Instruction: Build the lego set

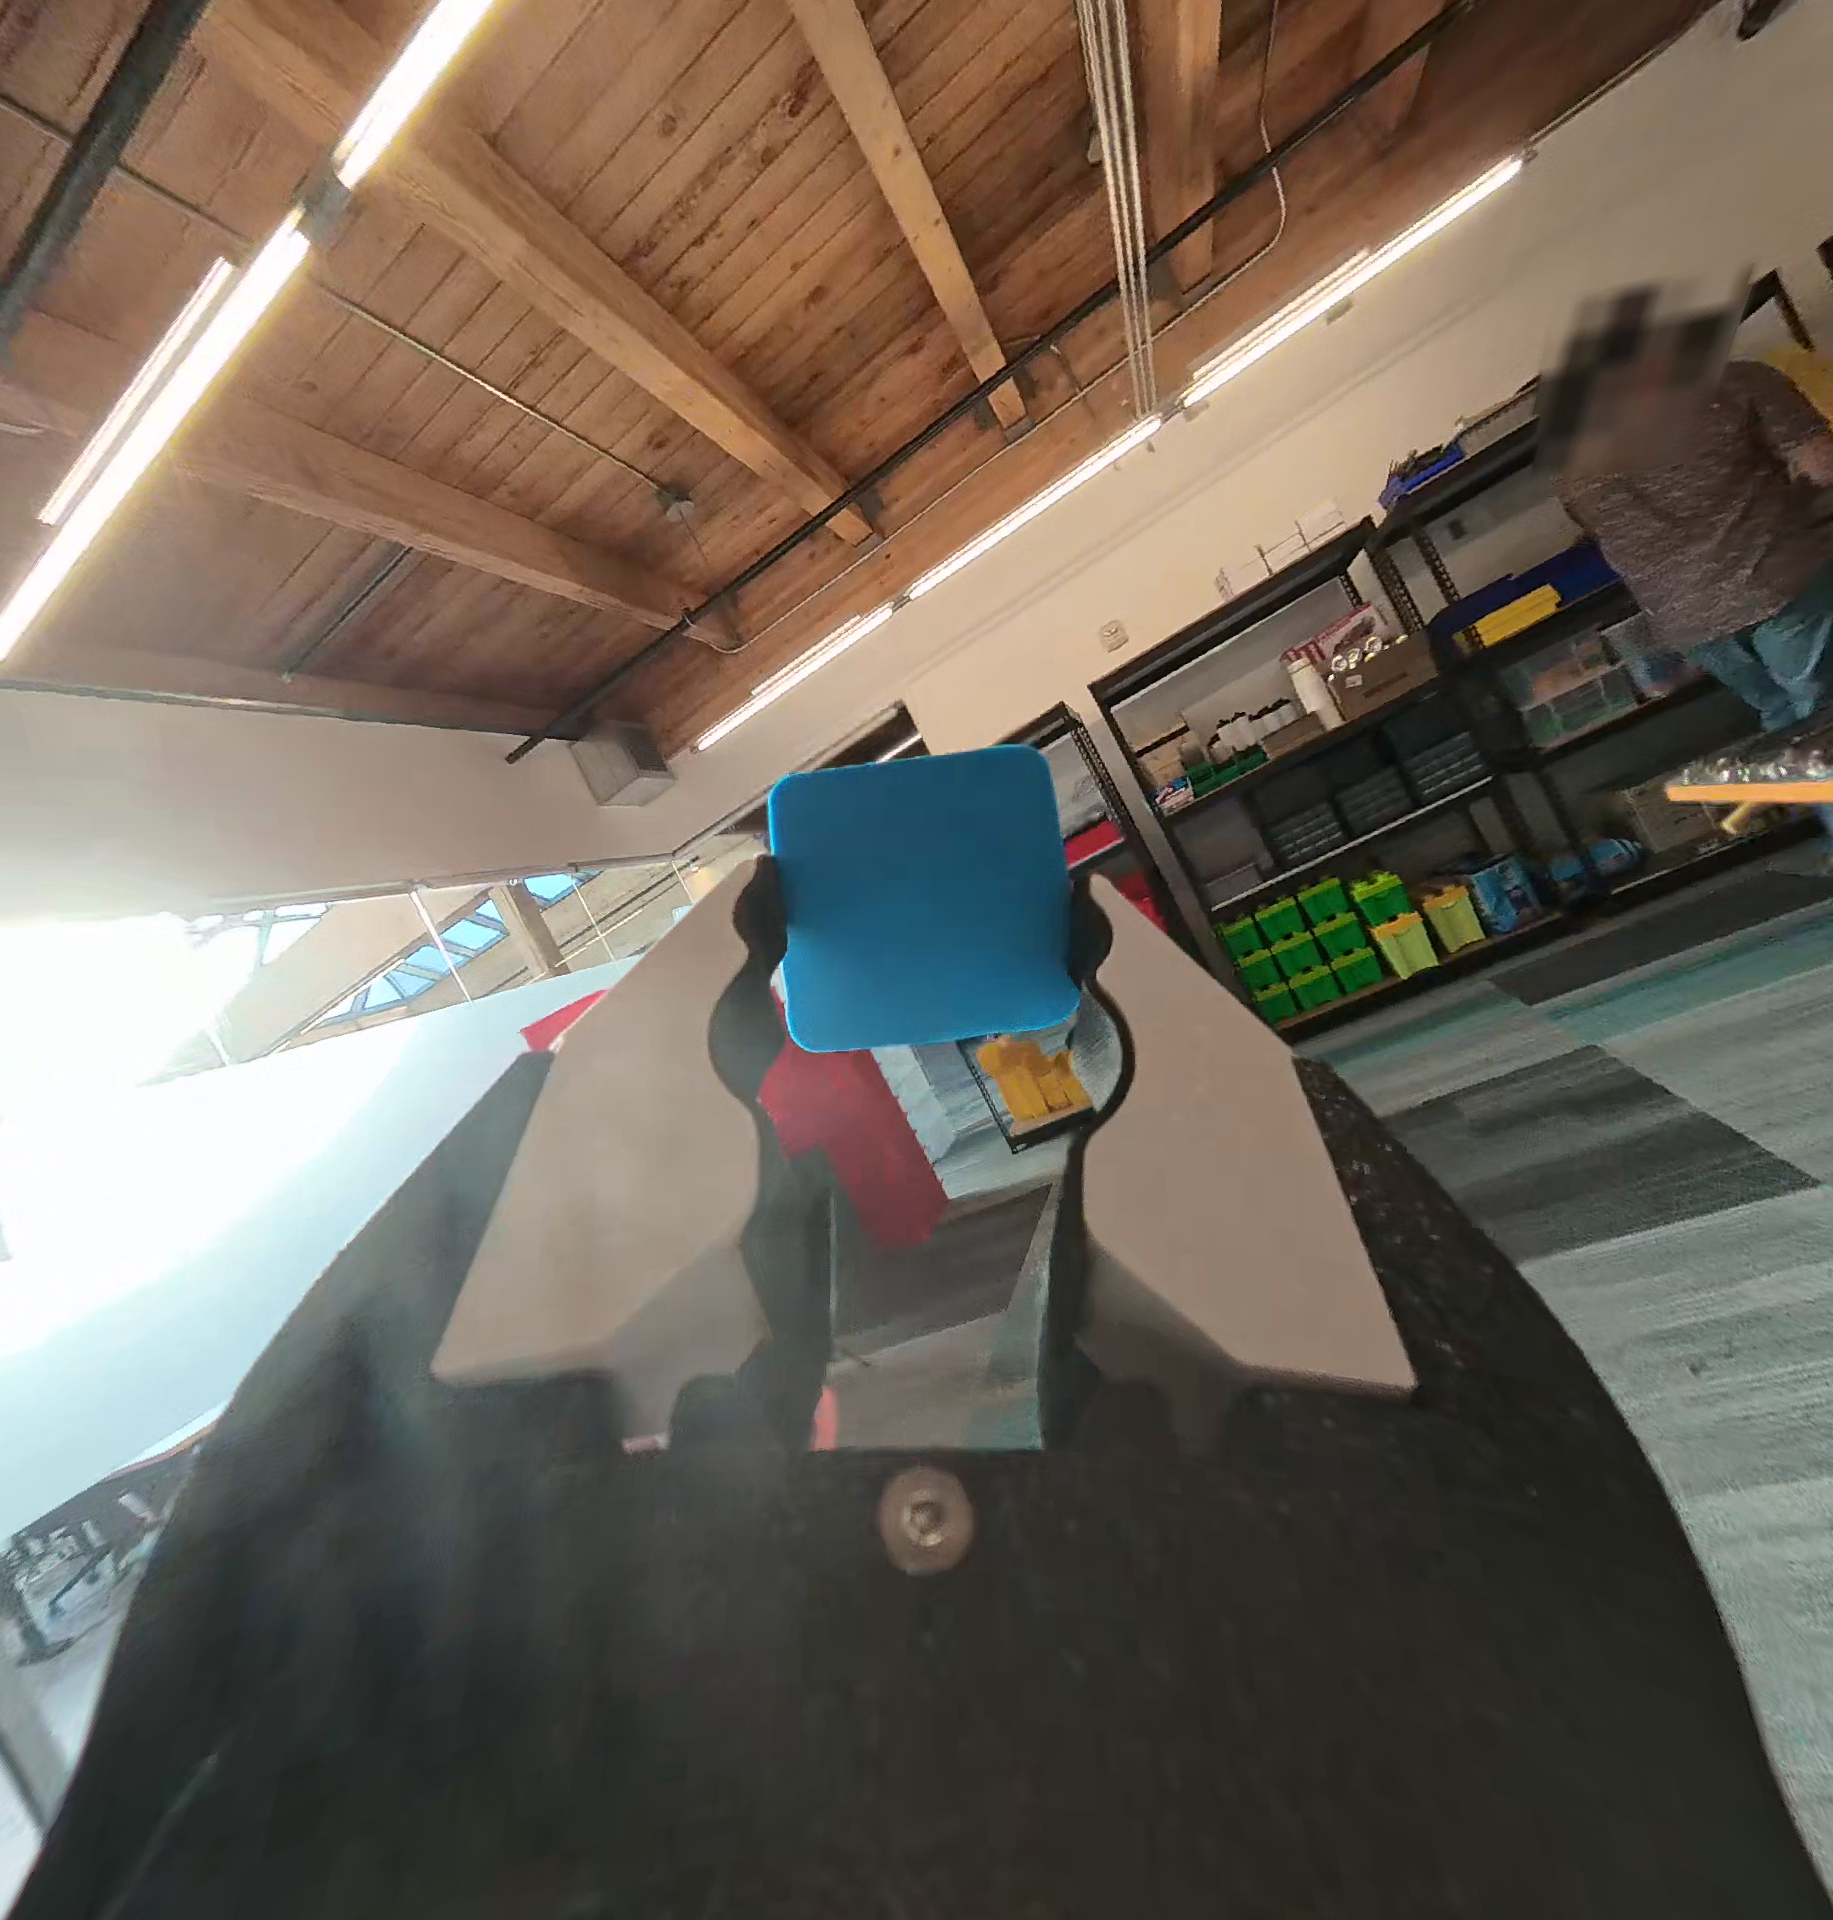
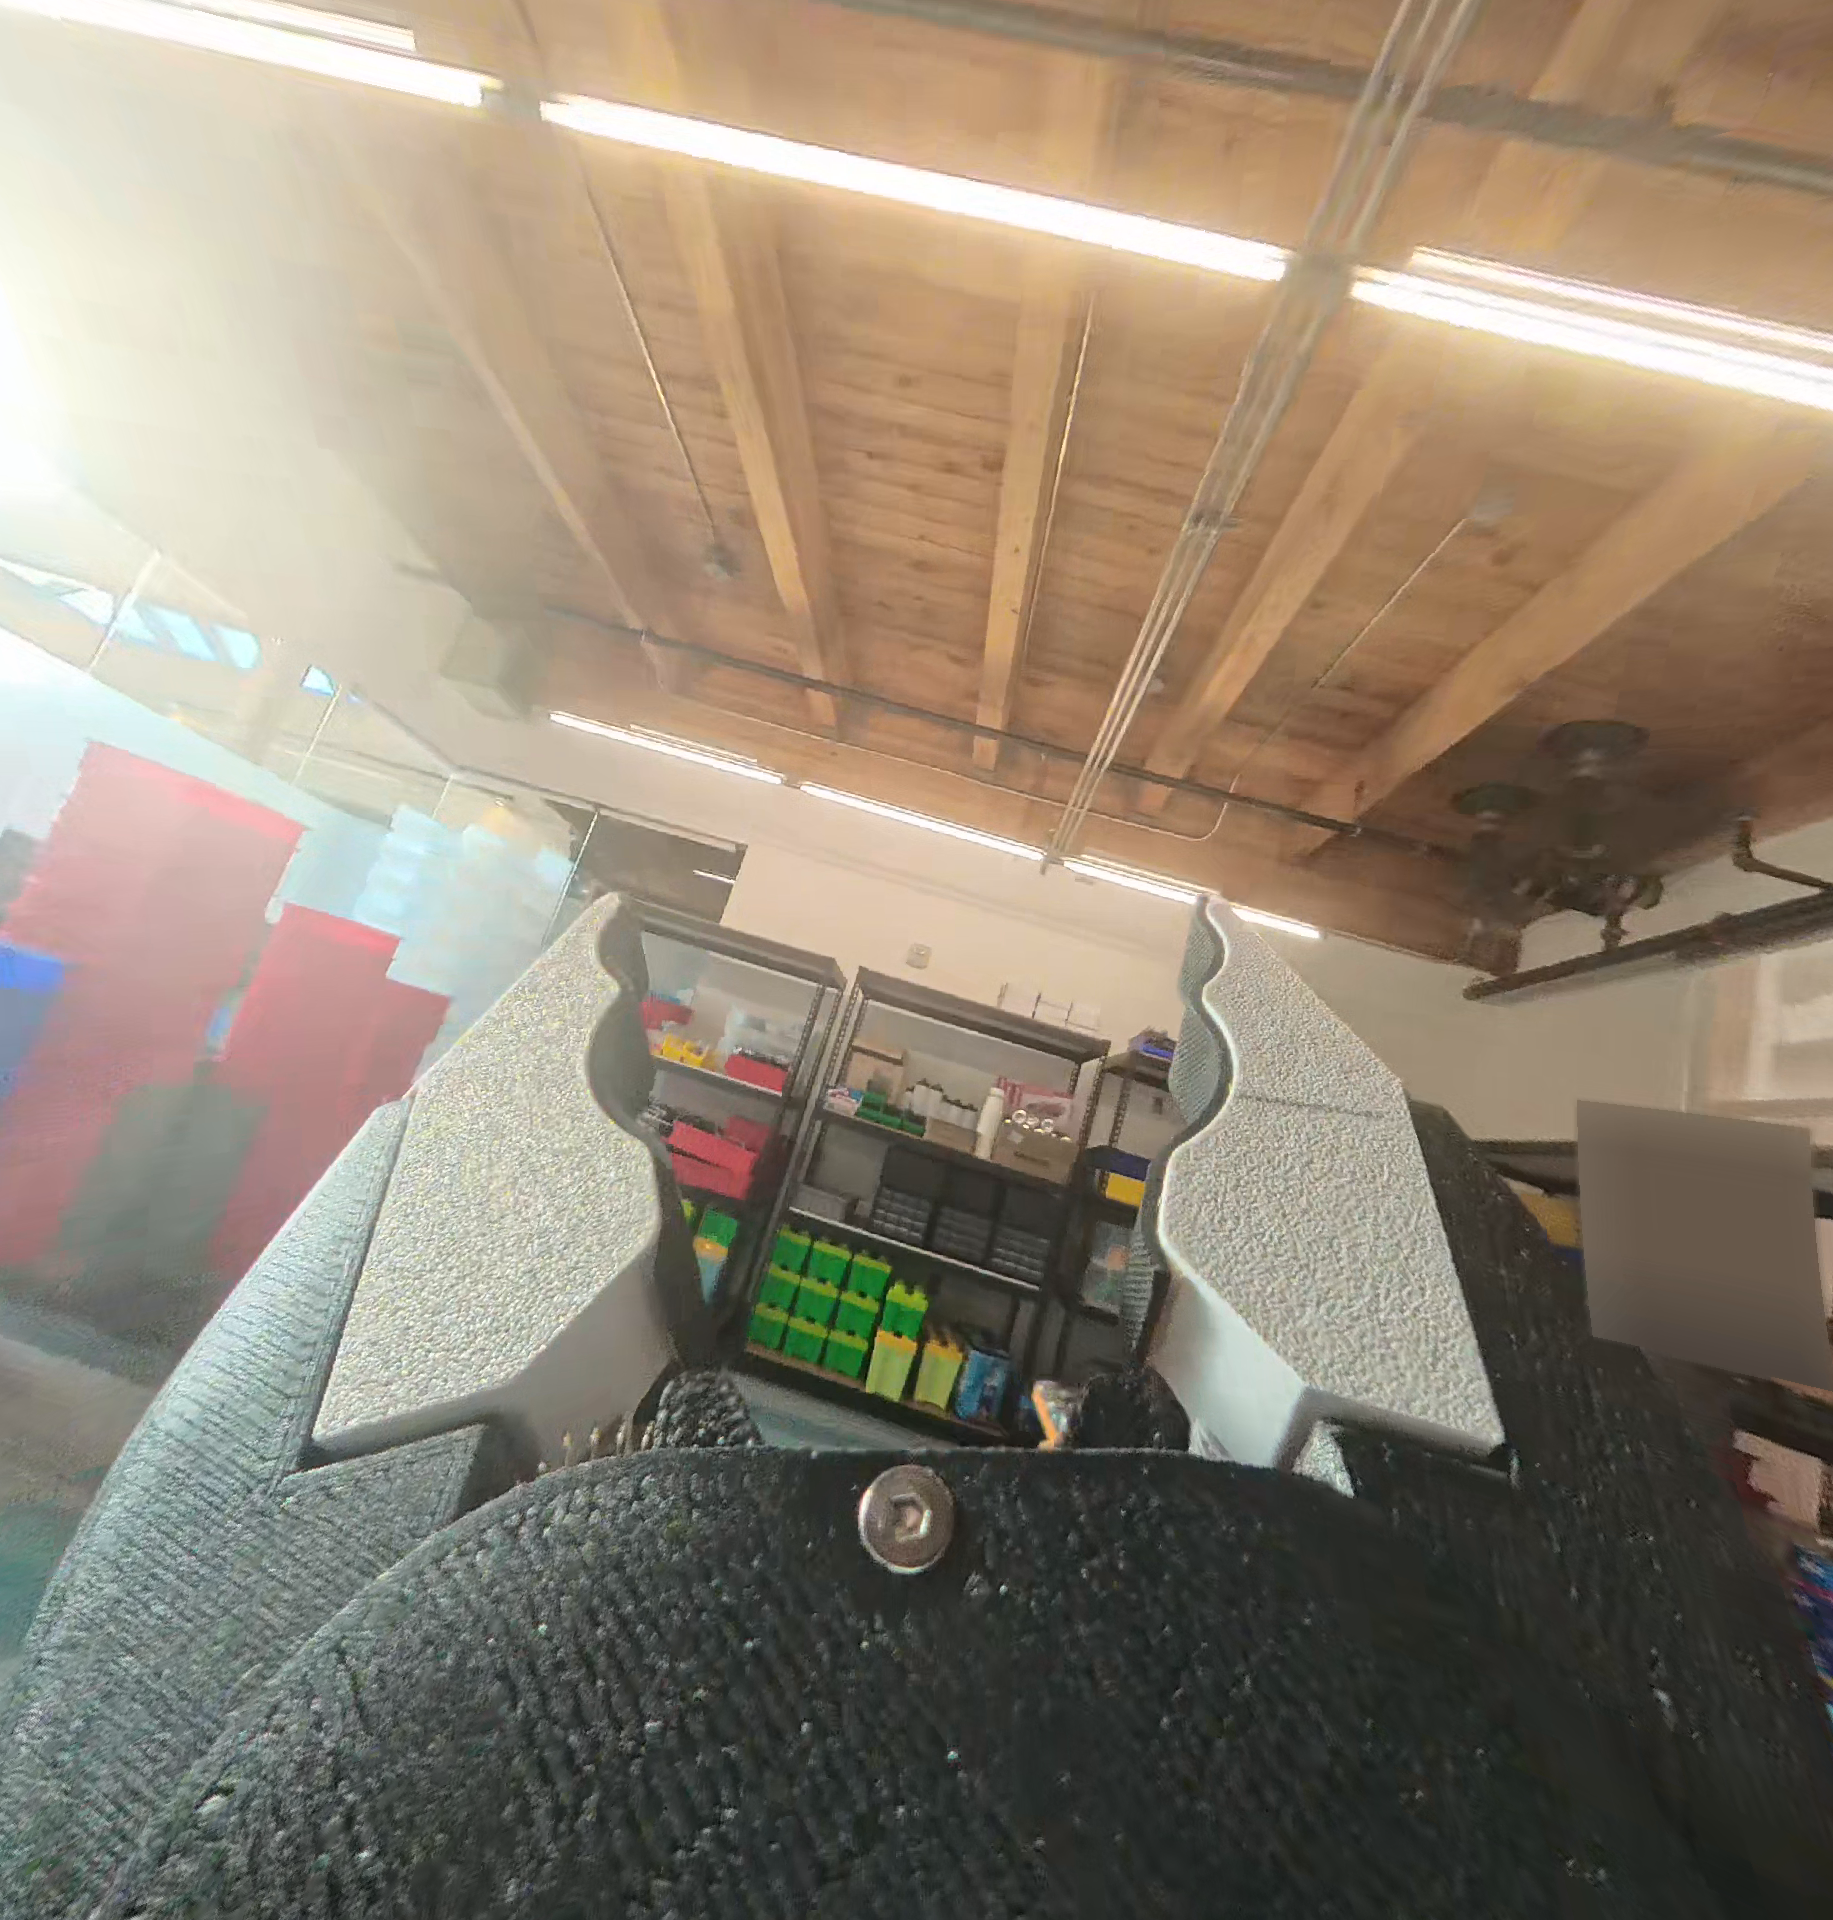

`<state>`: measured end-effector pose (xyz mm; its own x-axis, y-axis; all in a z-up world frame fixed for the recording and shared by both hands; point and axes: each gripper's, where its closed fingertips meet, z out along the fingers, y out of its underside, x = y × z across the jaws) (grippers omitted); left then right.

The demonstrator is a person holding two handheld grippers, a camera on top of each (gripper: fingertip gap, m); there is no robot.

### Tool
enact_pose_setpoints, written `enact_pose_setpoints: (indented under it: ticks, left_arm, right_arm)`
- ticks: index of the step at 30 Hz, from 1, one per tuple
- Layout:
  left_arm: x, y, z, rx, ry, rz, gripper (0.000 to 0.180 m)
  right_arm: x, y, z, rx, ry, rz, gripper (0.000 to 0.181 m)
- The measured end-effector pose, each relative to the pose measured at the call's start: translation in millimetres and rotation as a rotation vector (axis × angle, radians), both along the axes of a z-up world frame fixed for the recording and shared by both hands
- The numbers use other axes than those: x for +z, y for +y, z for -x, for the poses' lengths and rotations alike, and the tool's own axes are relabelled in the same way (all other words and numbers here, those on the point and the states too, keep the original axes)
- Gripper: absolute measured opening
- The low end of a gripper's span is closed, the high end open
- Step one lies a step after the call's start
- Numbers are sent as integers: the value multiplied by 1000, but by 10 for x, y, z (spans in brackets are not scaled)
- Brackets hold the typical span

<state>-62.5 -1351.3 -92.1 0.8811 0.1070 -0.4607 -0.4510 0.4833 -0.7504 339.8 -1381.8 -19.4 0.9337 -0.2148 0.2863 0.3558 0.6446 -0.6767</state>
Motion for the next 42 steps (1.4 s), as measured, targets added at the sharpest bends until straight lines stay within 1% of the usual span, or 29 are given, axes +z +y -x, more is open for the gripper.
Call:
enact_pose_setpoints:
  ticks: [3, 6, 9, 12, 15, 18, 21, 23, 25, 28, 32, 33, 34, 36, 39, 42]
  left_arm:
    - [244, 935, -51, -21, -3, -85, 53]
    - [353, 1843, -168, -37, -18, -122, 53]
    - [345, 2774, -369, -87, -26, -150, 53]
    - [285, 3716, -503, -95, -41, -184, 53]
    - [225, 4721, -535, -25, -39, -194, 53]
    - [260, 5812, -513, 84, 30, -108, 53]
    - [444, 6615, -472, 99, 67, -141, 53]
    - [447, 7140, -354, 137, 51, -118, 53]
    - [363, 7610, -242, 171, 30, -92, 53]
    - [145, 8379, -86, 227, 38, -69, 53]
    - [-99, 9625, 32, 259, 49, -46, 57]
    - [-133, 9957, 50, 273, 50, -38, 53]
    - [-148, 10336, 36, 278, 38, -22, 53]
    - [-140, 11082, -88, 226, 22, 7, 53]
    - [-30, 12230, -515, 115, 45, -7, 53]
    - [118, 13310, -1092, -44, 15, -38, 53]
  right_arm:
    - [153, 748, 11, -65, -73, -41, 101]
    - [125, 1447, -126, -125, -81, -24, 100]
    - [-47, 2186, -366, -186, -103, 12, 99]
    - [-187, 2982, -628, -241, -139, 18, 92]
    - [-282, 3901, -940, -264, -139, 3, 86]
    - [-179, 5013, -1112, -189, -104, 11, 86]
    - [14, 6120, -1092, -112, -129, -17, 86]
    - [96, 6884, -1035, -74, -140, -20, 86]
    - [147, 7616, -945, -29, -143, -28, 84]
    - [156, 8645, -839, 22, -129, -59, 84]
    - [40, 9899, -743, 64, -119, -129, 83]
    - [2, 10205, -742, 66, -119, -142, 83]
    - [-28, 10543, -764, 58, -111, -130, 83]
    - [-34, 11256, -786, 68, -119, -57, 86]
    - [73, 11998, -931, -9, -201, -74, 86]
    - [58, 12649, -1244, -82, -200, -44, 85]
